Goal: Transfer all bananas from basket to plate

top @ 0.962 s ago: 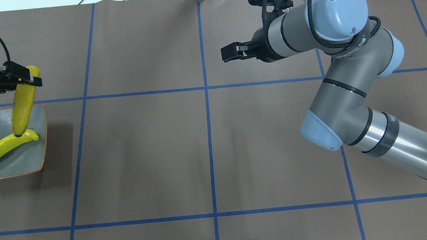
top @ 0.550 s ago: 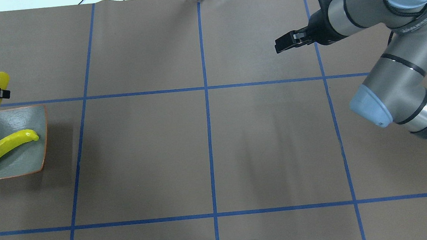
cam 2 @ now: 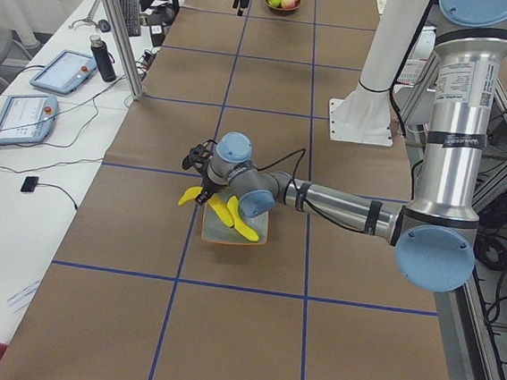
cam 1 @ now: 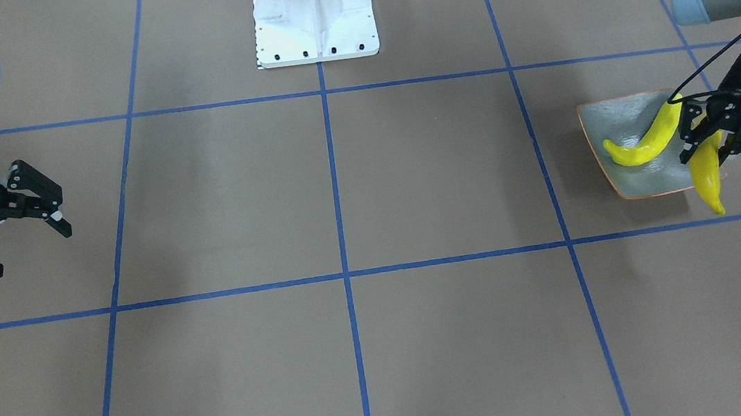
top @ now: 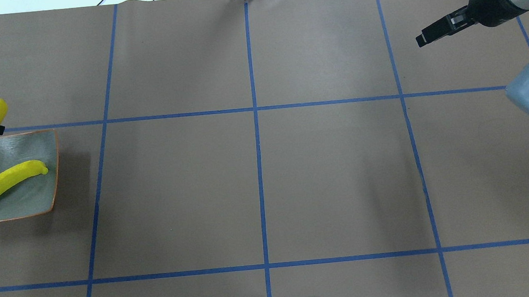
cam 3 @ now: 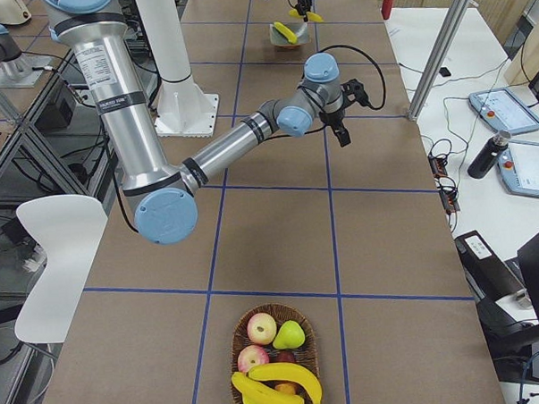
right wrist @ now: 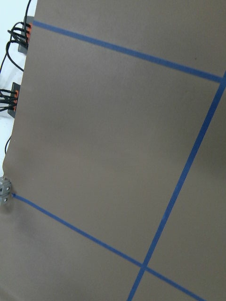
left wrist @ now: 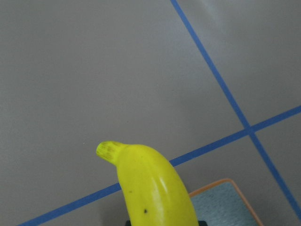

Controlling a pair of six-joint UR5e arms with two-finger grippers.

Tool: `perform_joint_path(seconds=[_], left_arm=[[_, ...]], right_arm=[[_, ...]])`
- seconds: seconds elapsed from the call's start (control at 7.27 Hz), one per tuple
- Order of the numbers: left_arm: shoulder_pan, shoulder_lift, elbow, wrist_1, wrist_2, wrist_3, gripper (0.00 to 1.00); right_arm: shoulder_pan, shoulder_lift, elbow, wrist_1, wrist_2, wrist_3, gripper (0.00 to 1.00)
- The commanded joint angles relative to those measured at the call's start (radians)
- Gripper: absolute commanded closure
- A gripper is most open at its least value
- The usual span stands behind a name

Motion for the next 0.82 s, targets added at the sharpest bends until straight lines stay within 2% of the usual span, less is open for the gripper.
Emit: perform_joint_path(seconds=[0.0, 0.14, 0.27, 0.41, 0.69], left_arm=[[0.064, 0.009, 0.001, -0.004, 0.002, 0.014, 0.86], [0.069, 0.009, 0.007, -0.004, 0.002, 0.014, 0.65], [0.07, 0.007, 0.012, -0.005, 0.0, 0.015, 0.2], [0.069, 0.004, 0.016, -0.007, 0.0, 0.015, 0.01], [0.066, -0.003, 0.029, -0.005, -0.009, 0.031, 0.0]], right_arm=[[0.034, -0.016, -0.002, 0.0, 0.031, -0.025, 0.0], [0.037, -0.021, 0.001, 0.0, 0.031, -0.025, 0.0], [0.04, -0.022, -0.001, 0.0, 0.031, -0.027, 0.0], [0.04, -0.022, 0.001, 0.0, 0.031, -0.027, 0.0], [0.042, -0.021, 0.001, 0.0, 0.031, -0.027, 0.0]])
